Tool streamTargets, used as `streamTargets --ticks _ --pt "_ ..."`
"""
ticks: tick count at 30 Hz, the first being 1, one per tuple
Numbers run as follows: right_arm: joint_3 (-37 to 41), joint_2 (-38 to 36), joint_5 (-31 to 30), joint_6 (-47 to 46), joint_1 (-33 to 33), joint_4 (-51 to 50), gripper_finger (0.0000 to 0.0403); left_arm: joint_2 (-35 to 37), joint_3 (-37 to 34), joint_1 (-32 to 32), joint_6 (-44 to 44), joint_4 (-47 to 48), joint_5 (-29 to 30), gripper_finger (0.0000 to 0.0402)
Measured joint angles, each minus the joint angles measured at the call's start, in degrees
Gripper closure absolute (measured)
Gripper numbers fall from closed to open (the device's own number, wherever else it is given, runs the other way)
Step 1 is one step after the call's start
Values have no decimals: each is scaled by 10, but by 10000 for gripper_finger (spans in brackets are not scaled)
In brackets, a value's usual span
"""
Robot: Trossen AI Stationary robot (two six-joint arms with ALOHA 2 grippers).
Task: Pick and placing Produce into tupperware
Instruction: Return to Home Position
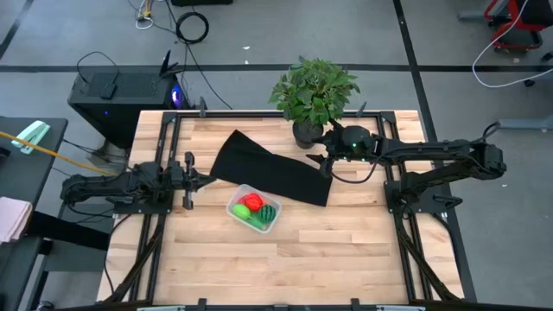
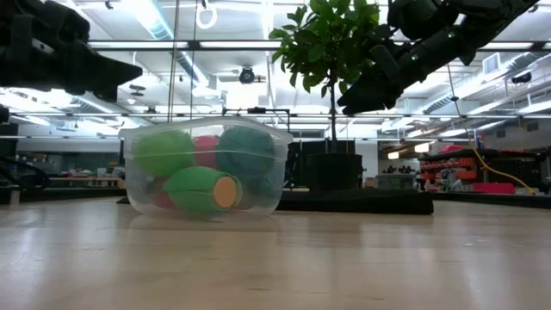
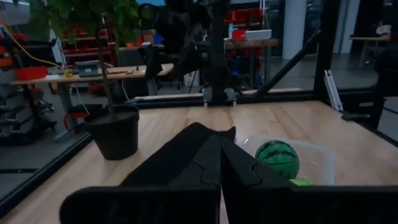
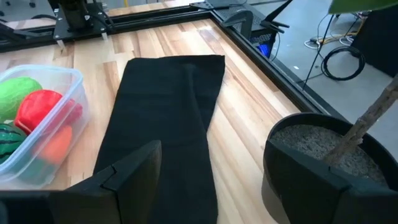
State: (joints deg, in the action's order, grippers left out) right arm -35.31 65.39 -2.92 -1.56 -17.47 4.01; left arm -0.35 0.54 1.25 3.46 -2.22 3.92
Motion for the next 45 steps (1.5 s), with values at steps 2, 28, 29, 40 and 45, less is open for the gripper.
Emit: streamTargets --ticks 2,28,29,40,45 --pt "0 0 0 -2 0 2 112 0 0 1 -5 -1 0 400" --pt "52 -337 -11 -41 258 -100 123 0 -1 83 -29 3 25 389" --pt "64 -347 -34 -43 279 -101 123 0 -1 84 -30 3 25 390" --pt "121 -406 -118 -42 385 -115 124 0 -1 83 -29 -6 27 383" --pt "139 -487 -122 -14 408 -149 124 0 -1 83 -47 -5 26 395"
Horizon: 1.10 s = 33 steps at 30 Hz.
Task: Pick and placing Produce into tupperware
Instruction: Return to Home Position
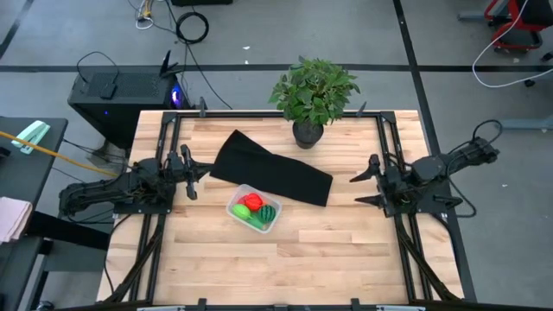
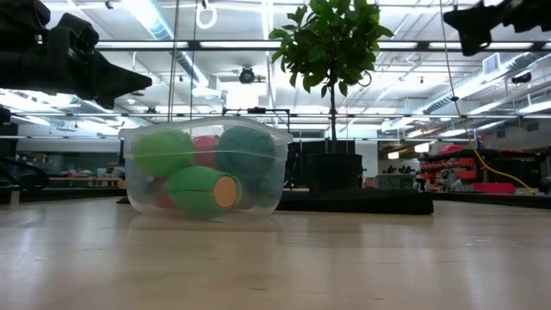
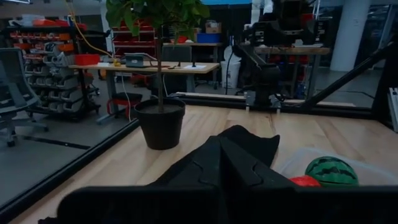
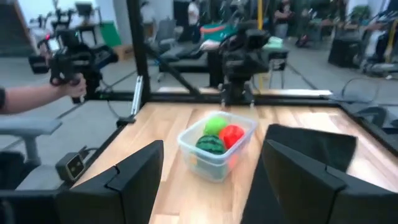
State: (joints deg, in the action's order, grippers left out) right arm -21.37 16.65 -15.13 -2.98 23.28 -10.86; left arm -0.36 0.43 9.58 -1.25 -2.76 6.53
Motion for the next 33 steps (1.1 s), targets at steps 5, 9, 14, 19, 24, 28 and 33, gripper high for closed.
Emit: streamTargets --ticks 5,9,14,19,24,28,33 --pt "54 -112 -57 45 1 25 124 0 0 0 1 0 0 387" --pt "83 -167 -60 52 1 30 124 0 0 0 0 1 -1 377" --pt "97 -161 -128 75 -20 29 127 0 0 0 4 0 -1 387" --pt "98 -161 -129 93 -65 33 136 0 0 0 2 2 -2 396" --pt "98 -159 -46 63 -127 59 142 0 0 0 4 3 -2 384" --pt "109 -144 24 11 -168 57 143 0 0 0 4 3 -2 385" --pt "147 -115 64 -36 -193 70 144 0 0 0 4 3 -2 396"
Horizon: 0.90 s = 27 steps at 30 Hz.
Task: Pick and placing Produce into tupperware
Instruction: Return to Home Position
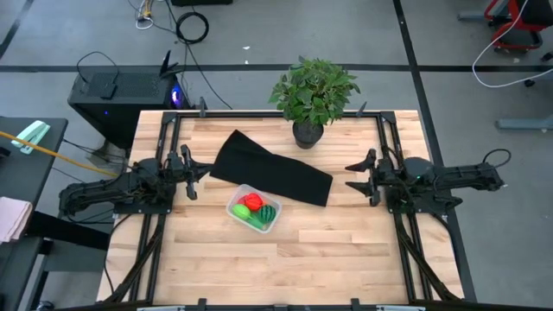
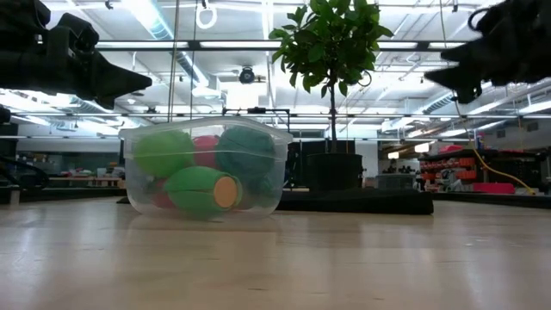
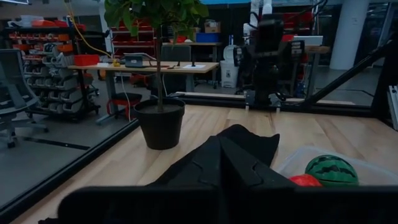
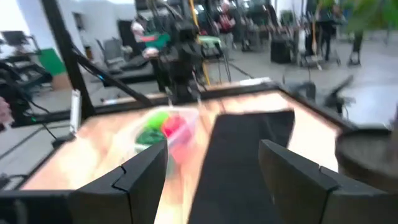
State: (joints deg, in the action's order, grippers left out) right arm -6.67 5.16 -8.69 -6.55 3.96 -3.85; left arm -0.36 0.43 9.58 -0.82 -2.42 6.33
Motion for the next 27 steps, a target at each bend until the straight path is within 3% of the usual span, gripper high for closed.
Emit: streamTargets --ticks 6,10,13,18,27 --pt "1 12 2 19 -4 9 153 0 0 0 0 0 0 383" --pt "-7 11 -4 60 -5 9 184 0 0 0 4 2 -13 396" --pt "-7 11 -4 74 -5 4 239 0 0 0 7 5 -17 393" --pt "-7 11 30 79 -5 0 384 0 0 0 26 6 -31 397" --pt "-4 11 27 68 -5 -10 399 0 0 -1 12 10 -82 399"
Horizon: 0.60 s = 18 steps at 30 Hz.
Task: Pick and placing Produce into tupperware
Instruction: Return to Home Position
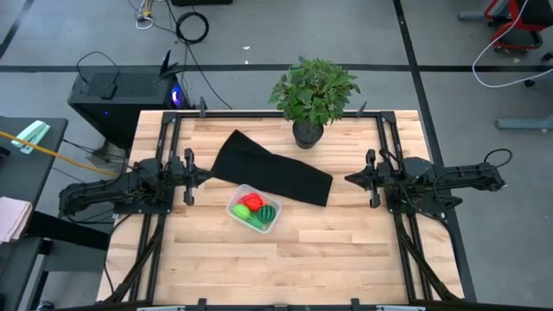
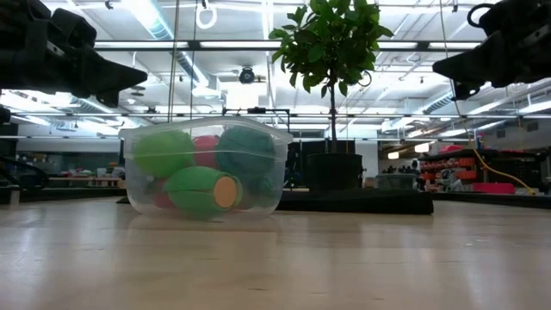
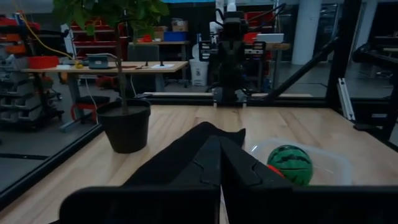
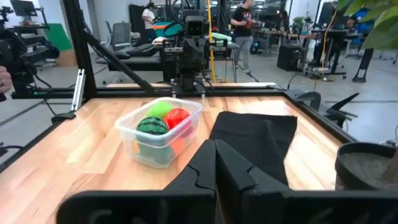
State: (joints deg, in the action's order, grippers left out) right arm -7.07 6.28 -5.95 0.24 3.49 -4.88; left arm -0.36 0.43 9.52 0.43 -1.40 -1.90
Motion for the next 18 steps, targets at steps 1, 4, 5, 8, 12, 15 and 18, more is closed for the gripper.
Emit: streamTargets --ticks 1,4,5,8,12,15,18 --pt "0 0 -1 4 0 2 400 0 0 0 0 0 -1 399" --pt "0 0 -2 7 0 -1 400 0 0 0 0 1 -4 400" --pt "0 0 -2 8 0 -4 400 0 0 0 0 1 -5 400" --pt "0 -2 -8 13 0 -18 401 0 0 0 2 1 -7 400" --pt "1 -12 -32 8 0 -37 401 0 0 0 2 2 -8 400" --pt "1 -33 -33 8 0 -42 402 0 0 0 2 2 -9 400" --pt "5 -63 -31 -5 0 -57 402 -3 0 0 -1 2 -9 400"
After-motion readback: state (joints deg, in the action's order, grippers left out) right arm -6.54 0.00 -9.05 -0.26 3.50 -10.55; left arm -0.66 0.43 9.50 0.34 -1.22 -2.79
